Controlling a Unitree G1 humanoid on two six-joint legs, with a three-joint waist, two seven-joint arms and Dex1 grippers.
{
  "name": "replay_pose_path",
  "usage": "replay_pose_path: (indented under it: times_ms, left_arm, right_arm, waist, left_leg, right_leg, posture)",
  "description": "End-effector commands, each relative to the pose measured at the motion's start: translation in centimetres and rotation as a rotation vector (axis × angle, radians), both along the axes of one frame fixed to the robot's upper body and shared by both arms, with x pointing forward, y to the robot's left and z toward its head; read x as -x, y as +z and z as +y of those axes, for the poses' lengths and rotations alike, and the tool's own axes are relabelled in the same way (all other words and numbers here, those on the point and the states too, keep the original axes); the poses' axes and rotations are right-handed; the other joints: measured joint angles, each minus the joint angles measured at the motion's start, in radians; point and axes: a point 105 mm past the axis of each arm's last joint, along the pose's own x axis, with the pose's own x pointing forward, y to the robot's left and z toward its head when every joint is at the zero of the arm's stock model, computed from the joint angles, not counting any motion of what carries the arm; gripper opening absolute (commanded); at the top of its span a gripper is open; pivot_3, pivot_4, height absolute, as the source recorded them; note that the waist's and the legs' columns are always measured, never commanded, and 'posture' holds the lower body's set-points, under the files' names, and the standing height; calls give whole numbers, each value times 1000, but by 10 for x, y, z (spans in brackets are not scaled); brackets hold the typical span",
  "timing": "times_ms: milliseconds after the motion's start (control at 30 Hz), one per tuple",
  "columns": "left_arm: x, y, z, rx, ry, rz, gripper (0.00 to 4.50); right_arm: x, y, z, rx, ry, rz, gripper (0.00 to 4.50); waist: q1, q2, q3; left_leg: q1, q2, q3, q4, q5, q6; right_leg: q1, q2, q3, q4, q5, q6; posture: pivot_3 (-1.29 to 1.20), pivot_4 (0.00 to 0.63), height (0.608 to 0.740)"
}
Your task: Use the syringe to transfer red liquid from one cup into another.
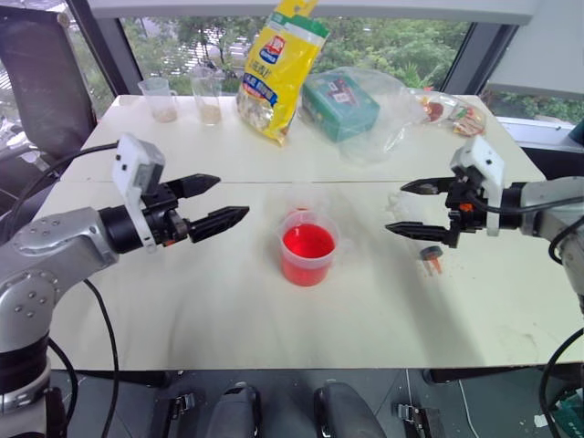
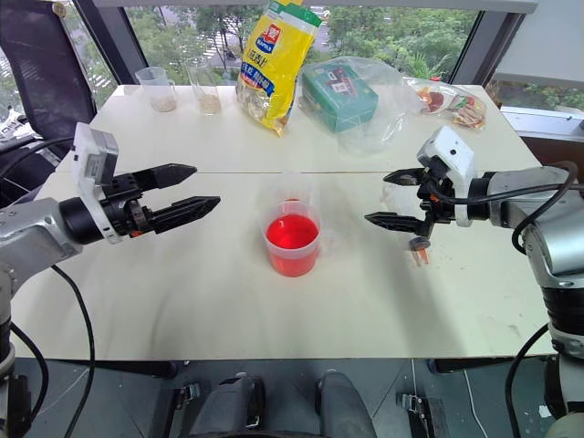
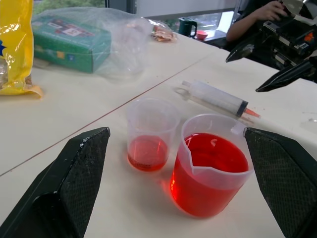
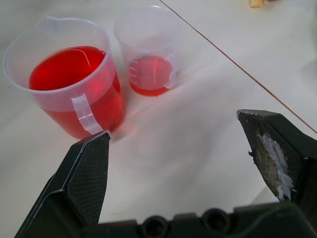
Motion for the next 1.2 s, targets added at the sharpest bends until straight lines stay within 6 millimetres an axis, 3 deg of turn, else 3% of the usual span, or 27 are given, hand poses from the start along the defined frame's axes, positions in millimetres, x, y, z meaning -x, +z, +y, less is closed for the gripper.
replay_pose_path:
  times_ms: [33, 700, 933, 1200]
  left_arm:
    - [1, 7, -5, 16, -22, -34, 4500]
    - [-2, 6, -12, 19, -66, -56, 4500]
    - [-3, 5, -13, 11, -75, -69, 4500]
    - [-5, 5, -18, 17, -74, -90, 4500]
  right_arm:
    - [1, 12, -8, 19, -22, -47, 4488]
    - [-18, 2, -30, 90, -196, 8, 4488]
    - [-37, -7, -40, 126, -347, 82, 4488]
    - [-74, -27, -51, 130, -566, 208, 4488]
  waist:
    - [1, 0, 0]
    - [0, 0, 0]
    - [-2, 0, 0]
    - [-3, 0, 0]
  left_leg:
    - [0, 0, 0, 0, 0, 0]
    - [0, 0, 0, 0, 0, 0]
    - [0, 0, 0, 1, 0, 0]
    - [0, 0, 1, 1, 0, 0]
  right_leg:
    - [0, 0, 0, 0, 0, 0]
    - [0, 0, 0, 0, 0, 0]
    - [0, 0, 0, 0, 0, 0]
    - [0, 0, 0, 1, 0, 0]
  posture:
    - [0, 150, 740]
    - [0, 150, 740]
    - [0, 150, 740]
    - [0, 150, 740]
